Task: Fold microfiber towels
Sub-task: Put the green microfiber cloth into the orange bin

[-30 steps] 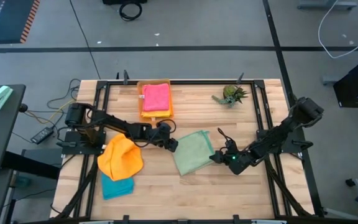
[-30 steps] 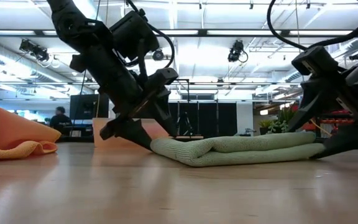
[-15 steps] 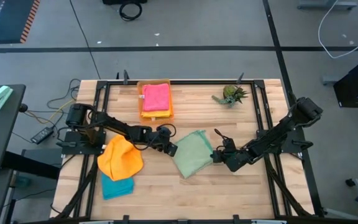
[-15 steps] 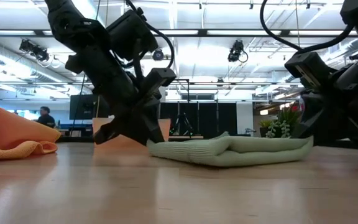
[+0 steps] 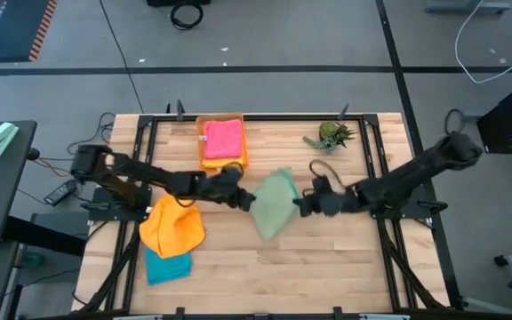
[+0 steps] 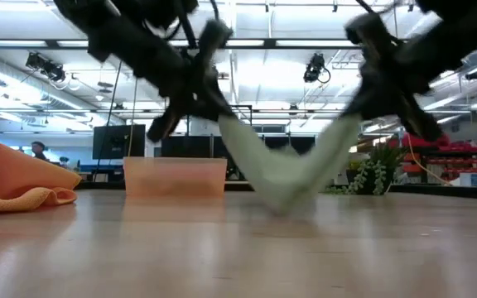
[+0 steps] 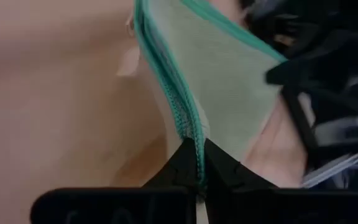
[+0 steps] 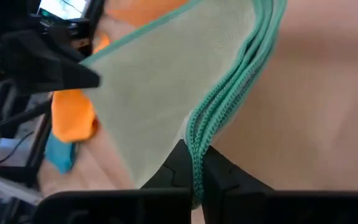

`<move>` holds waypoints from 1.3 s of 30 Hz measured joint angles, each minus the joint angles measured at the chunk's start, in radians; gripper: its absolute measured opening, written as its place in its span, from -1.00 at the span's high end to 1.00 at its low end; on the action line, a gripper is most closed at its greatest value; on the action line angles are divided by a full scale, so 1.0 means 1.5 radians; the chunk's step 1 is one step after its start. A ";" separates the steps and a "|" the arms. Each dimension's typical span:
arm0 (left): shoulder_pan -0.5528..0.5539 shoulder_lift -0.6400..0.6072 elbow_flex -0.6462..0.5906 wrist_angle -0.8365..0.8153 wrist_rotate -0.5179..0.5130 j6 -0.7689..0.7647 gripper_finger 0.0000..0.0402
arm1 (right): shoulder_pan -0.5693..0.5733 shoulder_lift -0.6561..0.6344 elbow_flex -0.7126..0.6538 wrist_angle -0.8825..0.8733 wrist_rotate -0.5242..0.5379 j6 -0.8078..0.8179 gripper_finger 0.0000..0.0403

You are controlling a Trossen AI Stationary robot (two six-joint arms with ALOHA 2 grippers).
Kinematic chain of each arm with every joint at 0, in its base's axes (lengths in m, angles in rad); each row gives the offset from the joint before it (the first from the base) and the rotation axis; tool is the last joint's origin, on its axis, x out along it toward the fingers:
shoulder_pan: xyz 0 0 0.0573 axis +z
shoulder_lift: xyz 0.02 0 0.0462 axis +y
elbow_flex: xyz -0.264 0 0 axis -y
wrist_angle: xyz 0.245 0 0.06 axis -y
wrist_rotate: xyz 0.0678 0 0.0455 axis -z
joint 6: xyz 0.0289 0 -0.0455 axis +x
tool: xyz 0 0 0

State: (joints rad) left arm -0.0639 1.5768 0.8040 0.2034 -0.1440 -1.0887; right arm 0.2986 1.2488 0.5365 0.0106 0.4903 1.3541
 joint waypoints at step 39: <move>0.250 -0.240 -0.062 -0.443 -0.195 0.075 0.94 | -0.555 0.663 0.943 -0.320 -0.469 -0.687 0.96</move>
State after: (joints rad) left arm 0.3113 1.2171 0.7105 -0.4612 -0.4361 -0.9761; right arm -0.5337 2.2433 1.9507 -0.4694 -0.2139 0.3229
